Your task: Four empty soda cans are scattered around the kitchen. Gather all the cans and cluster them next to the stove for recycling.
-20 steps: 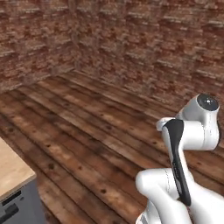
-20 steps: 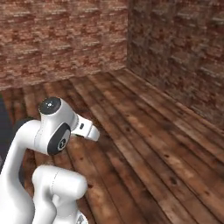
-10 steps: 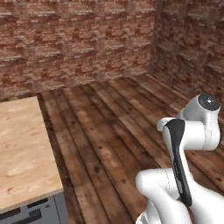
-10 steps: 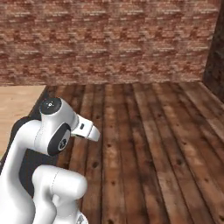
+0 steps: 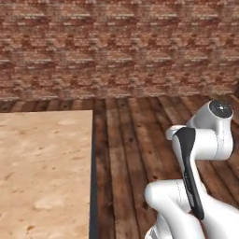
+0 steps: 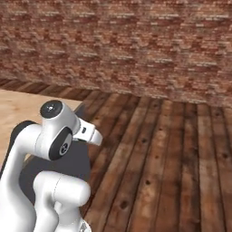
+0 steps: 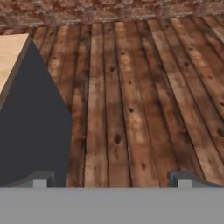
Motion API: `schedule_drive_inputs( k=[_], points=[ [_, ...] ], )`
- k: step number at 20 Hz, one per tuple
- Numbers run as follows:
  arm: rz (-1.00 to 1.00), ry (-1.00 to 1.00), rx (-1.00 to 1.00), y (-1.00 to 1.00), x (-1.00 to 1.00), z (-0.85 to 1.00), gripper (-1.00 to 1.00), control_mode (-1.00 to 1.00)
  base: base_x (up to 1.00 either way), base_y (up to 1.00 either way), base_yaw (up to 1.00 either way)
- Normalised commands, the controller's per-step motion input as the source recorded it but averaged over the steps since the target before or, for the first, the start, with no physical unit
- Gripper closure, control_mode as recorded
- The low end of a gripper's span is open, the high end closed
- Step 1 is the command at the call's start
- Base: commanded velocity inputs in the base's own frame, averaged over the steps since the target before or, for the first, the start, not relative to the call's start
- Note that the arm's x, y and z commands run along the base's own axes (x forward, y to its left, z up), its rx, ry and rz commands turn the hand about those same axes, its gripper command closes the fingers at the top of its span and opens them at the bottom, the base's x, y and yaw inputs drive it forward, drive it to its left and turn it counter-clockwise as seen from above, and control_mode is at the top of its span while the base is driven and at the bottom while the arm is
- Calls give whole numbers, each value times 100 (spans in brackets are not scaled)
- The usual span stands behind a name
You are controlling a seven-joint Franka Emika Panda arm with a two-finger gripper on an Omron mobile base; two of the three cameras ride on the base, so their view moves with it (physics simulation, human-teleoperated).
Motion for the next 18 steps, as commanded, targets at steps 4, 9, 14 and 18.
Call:
schedule_drive_inputs(
  k=[4, 9, 14, 18],
  points=[
    [0, 0, 0, 0, 0, 0, -100, 100, 100, -83, 20],
    [0, 0, 0, 0, 0, 0, -100, 100, 100, -81, 4],
    [0, 0, 0, 0, 0, 0, -100, 100, 100, -82, 0],
    [0, 0, 0, 0, 0, 0, -100, 100, 100, -65, 3]
  ],
)
